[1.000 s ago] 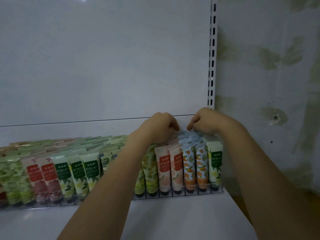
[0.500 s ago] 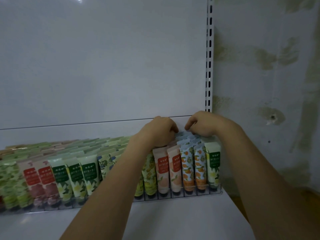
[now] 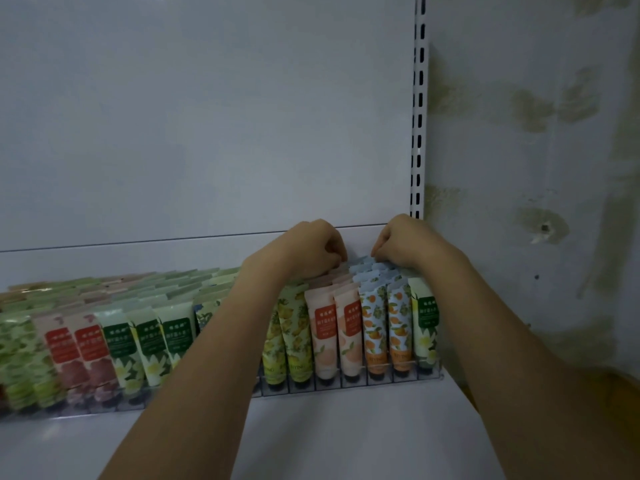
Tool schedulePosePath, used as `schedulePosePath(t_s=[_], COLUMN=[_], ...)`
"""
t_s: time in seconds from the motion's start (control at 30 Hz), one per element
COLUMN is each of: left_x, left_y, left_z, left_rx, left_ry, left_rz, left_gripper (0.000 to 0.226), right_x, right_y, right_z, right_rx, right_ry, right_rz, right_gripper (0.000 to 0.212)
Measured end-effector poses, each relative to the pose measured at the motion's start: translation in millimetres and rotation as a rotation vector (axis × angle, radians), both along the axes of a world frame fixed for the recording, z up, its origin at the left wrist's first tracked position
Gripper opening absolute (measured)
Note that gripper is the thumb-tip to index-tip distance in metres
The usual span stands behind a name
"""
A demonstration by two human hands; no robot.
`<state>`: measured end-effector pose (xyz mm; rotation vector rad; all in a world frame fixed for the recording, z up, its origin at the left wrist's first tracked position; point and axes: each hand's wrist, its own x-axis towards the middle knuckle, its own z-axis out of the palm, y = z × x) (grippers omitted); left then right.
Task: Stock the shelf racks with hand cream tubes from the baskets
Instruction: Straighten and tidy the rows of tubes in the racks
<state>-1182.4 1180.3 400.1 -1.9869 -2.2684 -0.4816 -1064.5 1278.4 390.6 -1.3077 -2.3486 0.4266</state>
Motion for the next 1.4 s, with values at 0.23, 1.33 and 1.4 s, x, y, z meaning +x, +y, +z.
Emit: schedulePosePath(t_s=[0.23, 1.33, 1.4], left_x=[3.1, 8.9, 9.7], left_y=[0.1, 3.3, 3.2], left_z=[-2.0, -3.7, -3.9], left_rx=[-0.023, -0.008, -0.012], left_ry=[0.011, 0.037, 0.043], left_rz=[-0.016, 0.002, 0.004], left_gripper=[0.027, 0.032, 0.032], right_x=[7.3, 10.9, 11.6], right_y=[-5.3, -13.2, -13.4], right_z=[-0.3, 5.3, 5.4], right_rx=[0.102, 0.089, 0.08], right_ry=[-0.044, -0.04, -0.044], right_rz=[0.125, 0.183, 0.184], right_gripper=[0.014, 0.029, 0.03])
